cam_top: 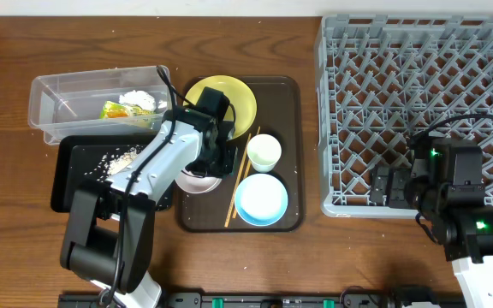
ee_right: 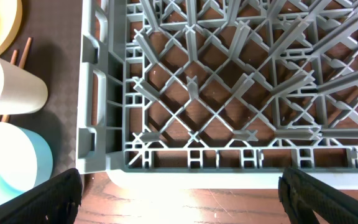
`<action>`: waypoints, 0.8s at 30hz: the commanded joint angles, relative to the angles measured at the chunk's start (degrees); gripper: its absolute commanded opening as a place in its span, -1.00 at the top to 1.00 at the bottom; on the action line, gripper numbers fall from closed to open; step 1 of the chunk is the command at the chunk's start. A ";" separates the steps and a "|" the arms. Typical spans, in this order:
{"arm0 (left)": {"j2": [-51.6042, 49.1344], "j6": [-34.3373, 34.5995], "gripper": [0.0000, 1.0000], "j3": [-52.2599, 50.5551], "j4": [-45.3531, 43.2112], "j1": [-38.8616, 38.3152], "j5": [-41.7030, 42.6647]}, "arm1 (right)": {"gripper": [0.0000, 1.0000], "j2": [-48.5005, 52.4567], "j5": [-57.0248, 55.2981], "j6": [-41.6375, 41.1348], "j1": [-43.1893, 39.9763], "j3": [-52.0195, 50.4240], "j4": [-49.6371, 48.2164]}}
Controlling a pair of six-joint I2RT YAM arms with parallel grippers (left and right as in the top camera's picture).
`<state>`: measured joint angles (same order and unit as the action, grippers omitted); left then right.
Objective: Sort waste into correct bins and load items into the dishwasher rack
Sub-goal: 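Set the emptied white bowl back on the brown tray with the left gripper, then grasp the white paper cup with the left gripper and lift it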
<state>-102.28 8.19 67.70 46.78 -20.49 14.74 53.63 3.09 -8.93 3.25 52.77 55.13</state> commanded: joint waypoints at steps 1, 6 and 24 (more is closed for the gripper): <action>-0.52 0.72 0.38 0.50 0.02 -0.07 -0.87 | -0.98 -0.09 0.35 0.22 -1.03 1.11 0.13; 1.07 0.72 0.09 2.71 0.70 -0.04 -0.87 | -0.99 -0.09 0.35 0.22 -1.03 1.11 0.26; 4.85 4.24 -0.16 5.16 -9.60 -3.26 5.66 | -0.99 -0.09 0.35 0.22 -1.03 1.11 0.44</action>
<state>-94.61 11.68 73.03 37.65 -22.41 19.57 53.63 3.09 -8.93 3.25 52.77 55.55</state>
